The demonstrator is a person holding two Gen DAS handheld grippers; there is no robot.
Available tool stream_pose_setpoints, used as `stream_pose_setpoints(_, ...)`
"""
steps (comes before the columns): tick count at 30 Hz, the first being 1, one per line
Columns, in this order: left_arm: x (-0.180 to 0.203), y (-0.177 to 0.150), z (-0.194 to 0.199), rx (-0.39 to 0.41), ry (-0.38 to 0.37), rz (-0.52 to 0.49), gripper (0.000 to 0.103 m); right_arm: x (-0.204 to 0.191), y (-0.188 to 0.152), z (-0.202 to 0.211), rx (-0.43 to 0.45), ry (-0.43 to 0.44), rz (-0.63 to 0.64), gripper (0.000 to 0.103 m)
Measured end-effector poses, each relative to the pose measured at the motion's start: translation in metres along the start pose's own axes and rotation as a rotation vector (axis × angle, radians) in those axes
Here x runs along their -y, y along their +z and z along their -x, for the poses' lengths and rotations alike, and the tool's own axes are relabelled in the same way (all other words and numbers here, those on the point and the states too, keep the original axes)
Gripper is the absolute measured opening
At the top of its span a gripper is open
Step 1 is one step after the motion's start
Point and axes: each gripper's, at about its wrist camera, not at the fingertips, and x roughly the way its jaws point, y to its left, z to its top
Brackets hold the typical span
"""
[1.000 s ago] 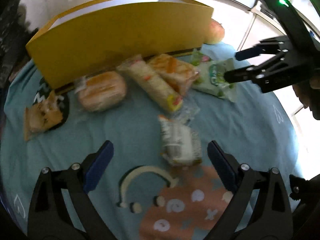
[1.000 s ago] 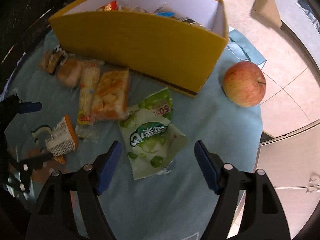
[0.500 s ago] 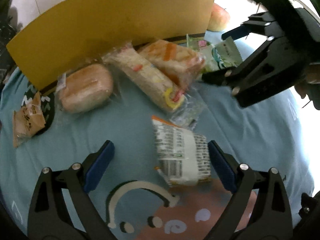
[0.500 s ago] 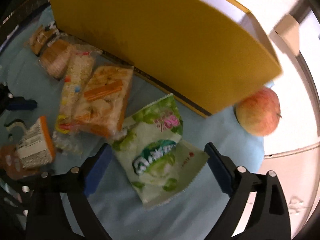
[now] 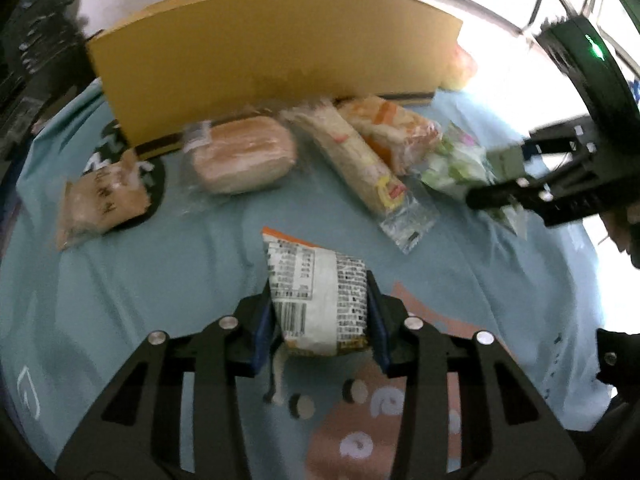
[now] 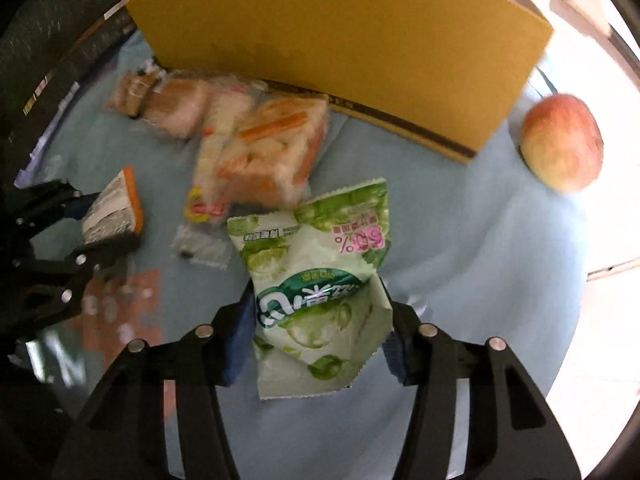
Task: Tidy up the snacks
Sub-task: 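Grasp the white printed packet with the left tool while the right tool grasps the green candy bag, then carry both bags into the yellow box and open both tools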
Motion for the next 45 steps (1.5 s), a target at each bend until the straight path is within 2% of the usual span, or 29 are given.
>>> stream_pose_setpoints(4,-0.007,0.001,0.031,0.061,-0.004,0.010,0.040,-0.004,-0.009,0.028,0.056,0.041,-0.061,0.055)
stream_pose_setpoints(12,-0.011,0.023,0.081,0.188,0.011,0.021,0.040,0.011,-0.004,0.097,0.182,0.036,-0.087,0.055)
stream_pose_setpoints(18,-0.008,0.060,0.103,0.276,0.027,0.035,0.040,0.003,0.029,0.144,0.300,0.013,-0.065,0.055)
stream_pose_setpoints(26,-0.024,0.123,0.158,0.416,0.052,0.059,0.041,0.000,0.071,0.211,0.458,-0.001,-0.051,0.056)
stream_pose_setpoints(35,-0.036,0.187,0.170,0.452,0.076,0.075,0.041,0.006,0.115,0.232,0.509,-0.024,-0.068,0.056)
stream_pose_setpoints(45,-0.036,0.226,0.149,0.443,0.090,0.033,0.041,0.006,0.147,0.233,0.537,-0.057,-0.043,0.056)
